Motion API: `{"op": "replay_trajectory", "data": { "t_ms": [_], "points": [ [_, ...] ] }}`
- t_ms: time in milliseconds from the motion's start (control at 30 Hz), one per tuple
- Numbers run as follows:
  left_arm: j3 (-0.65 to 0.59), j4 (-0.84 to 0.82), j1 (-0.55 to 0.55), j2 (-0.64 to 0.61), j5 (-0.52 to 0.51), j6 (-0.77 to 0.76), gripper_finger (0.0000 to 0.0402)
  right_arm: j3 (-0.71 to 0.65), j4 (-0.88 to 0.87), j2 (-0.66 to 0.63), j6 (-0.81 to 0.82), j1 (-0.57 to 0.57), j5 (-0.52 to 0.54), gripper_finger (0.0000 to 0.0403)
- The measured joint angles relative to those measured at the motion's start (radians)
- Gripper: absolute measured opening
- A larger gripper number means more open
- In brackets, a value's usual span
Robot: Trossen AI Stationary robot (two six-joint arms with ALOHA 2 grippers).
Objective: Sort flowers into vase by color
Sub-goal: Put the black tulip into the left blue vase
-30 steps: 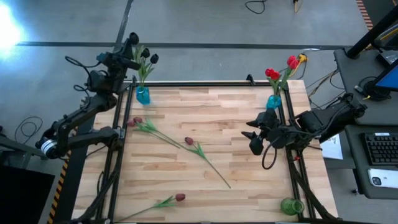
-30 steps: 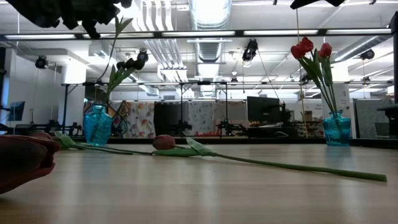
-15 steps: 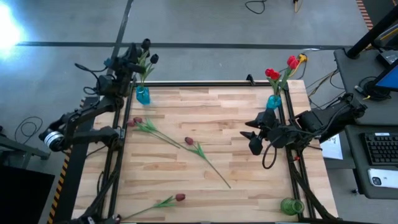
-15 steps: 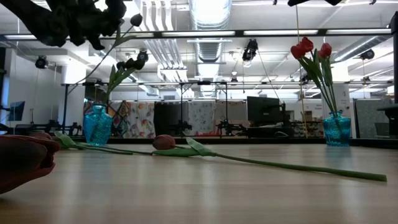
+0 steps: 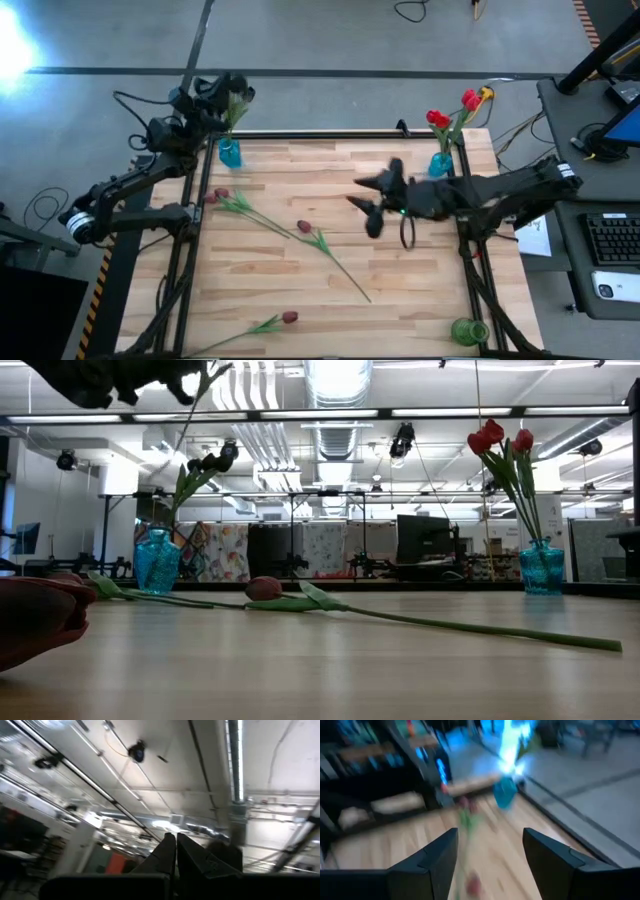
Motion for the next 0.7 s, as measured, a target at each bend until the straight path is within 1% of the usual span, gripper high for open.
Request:
{"op": "replay_trajectory", "data": {
  "t_ms": [67, 133, 200, 267, 367, 433, 533, 633, 700],
  "points": [
    [0.011, -0.032, -0.045, -0.013, 0.024, -0.018, 0.0, 0.004, 0.158, 0.024, -0.074, -0.043, -0.079, 0.0215],
    [0.018, -0.069, -0.106, -0.022, 0.024, -0.027, 0.0, 0.005, 0.326, 0.045, -0.142, -0.078, -0.156, 0.0215],
    [0.024, -0.098, -0.175, -0.024, 0.02, -0.021, 0.0, 0.006, 0.45, 0.068, -0.179, -0.113, -0.244, 0.0215],
    [0.032, -0.139, -0.238, -0.024, -0.005, -0.002, 0.0, 0.007, 0.499, 0.084, -0.179, -0.141, -0.303, 0.0215],
    [0.047, -0.246, -0.315, -0.034, -0.026, 0.036, 0.0, 0.006, 0.464, 0.102, -0.161, -0.153, -0.314, 0.0215],
    [0.063, -0.4, -0.356, -0.051, -0.025, 0.067, 0.0, 0.005, 0.417, 0.1, -0.158, -0.151, -0.318, 0.0215],
    [0.095, -0.788, -0.424, -0.069, -0.027, 0.157, 0.0, 0.005, 0.304, 0.072, -0.159, -0.14, -0.32, 0.0215],
    [0.143, -1.172, -0.505, -0.046, -0.107, 0.237, 0.0, 0.005, 0.195, 0.029, -0.14, -0.135, -0.311, 0.0215],
    [0.179, -1.356, -0.547, -0.011, -0.18, 0.278, 0.0001, 0.005, 0.135, 0.001, -0.109, -0.136, -0.297, 0.0215]
  ]
}}
